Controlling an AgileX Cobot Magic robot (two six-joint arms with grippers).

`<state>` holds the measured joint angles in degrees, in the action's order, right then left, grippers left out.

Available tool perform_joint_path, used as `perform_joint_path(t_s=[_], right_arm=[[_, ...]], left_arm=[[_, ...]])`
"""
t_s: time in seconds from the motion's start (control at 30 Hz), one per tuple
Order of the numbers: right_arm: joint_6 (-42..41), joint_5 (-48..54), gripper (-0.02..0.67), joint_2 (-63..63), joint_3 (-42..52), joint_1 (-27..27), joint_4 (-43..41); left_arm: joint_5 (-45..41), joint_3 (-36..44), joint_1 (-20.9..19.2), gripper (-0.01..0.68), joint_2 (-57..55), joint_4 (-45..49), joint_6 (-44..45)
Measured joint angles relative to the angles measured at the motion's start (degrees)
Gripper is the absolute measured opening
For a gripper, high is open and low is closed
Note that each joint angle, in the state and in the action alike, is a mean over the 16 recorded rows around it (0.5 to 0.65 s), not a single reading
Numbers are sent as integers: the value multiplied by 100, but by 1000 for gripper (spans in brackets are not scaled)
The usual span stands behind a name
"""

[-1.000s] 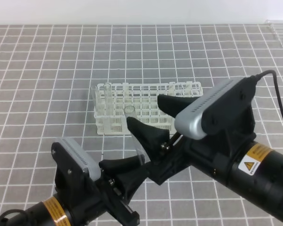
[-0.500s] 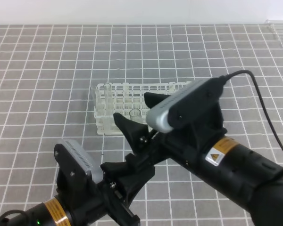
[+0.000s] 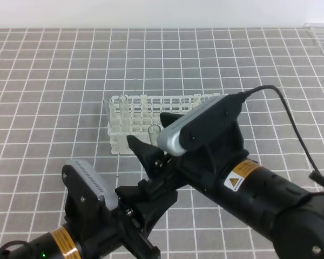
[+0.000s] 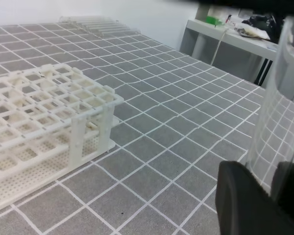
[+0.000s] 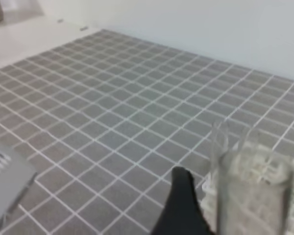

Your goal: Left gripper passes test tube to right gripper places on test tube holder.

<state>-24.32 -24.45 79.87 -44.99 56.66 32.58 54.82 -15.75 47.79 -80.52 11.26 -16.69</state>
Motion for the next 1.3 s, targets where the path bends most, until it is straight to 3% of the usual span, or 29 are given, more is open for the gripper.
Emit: perform_joint_path(t_s=[0.3, 0.83, 0.97, 1.3], right_arm=[[0, -66, 428, 81, -2, 1, -6], [72, -71, 102, 82, -17, 35, -24], [67, -84, 89, 75, -20, 34, -20], [-456, -228, 88, -109, -16, 11, 321]], left_arm=[[-16, -1, 0, 73, 1, 0, -1], [113, -5, -1, 67, 7, 3, -181], [194, -6, 0, 102, 6, 5, -304], [258, 1, -1, 274, 74, -7, -497]])
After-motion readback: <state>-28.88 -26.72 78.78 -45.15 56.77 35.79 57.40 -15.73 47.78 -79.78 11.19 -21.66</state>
